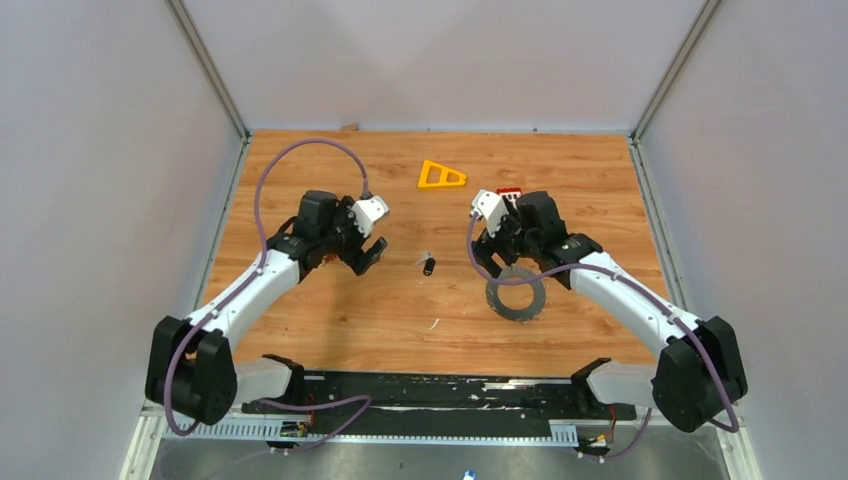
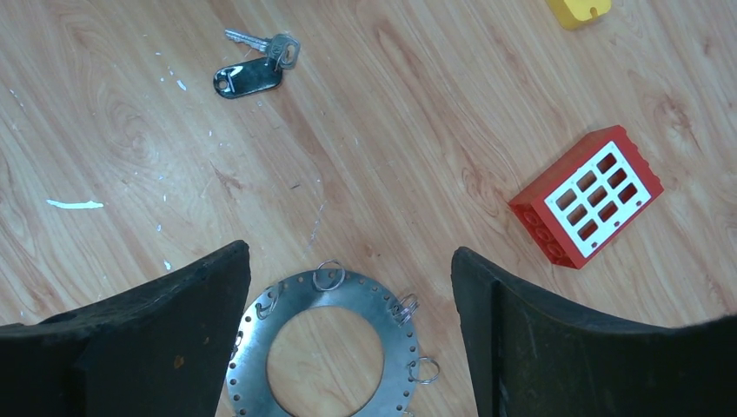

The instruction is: Put the keys on the keyring

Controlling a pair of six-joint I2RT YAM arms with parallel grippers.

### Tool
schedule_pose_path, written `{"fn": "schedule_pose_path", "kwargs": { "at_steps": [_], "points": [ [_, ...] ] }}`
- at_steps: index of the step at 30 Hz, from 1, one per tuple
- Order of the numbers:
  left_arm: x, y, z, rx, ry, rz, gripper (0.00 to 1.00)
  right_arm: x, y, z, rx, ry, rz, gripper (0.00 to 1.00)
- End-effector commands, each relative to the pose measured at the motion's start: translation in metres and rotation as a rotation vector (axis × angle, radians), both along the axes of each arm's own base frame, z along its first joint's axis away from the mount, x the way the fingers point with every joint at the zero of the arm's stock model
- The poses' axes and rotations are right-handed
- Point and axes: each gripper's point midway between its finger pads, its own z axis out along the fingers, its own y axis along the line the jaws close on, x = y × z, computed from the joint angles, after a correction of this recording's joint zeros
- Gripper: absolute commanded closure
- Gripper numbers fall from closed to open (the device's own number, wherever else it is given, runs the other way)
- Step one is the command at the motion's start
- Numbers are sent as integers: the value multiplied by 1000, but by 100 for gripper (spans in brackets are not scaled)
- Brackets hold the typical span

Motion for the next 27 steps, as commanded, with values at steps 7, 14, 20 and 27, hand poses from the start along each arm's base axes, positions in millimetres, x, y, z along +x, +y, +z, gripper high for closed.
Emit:
{"fn": "schedule_pose_path", "kwargs": {
  "at_steps": [7,14,20,27],
  "points": [
    [36,-99,-1,73,12,-235,12,11,-34,47,35,-163,-80,14],
    [36,-112,-29,14,177,-155,12,7,-55,2,-83,-2,-144,19],
    [29,-108,-31,10,192,-139,13,13,-73,-36,-223,121,-200,37],
    [16,-99,-25,16,169,-149,13,7,-55,-55,-192,249,-119,46]
  ]
}}
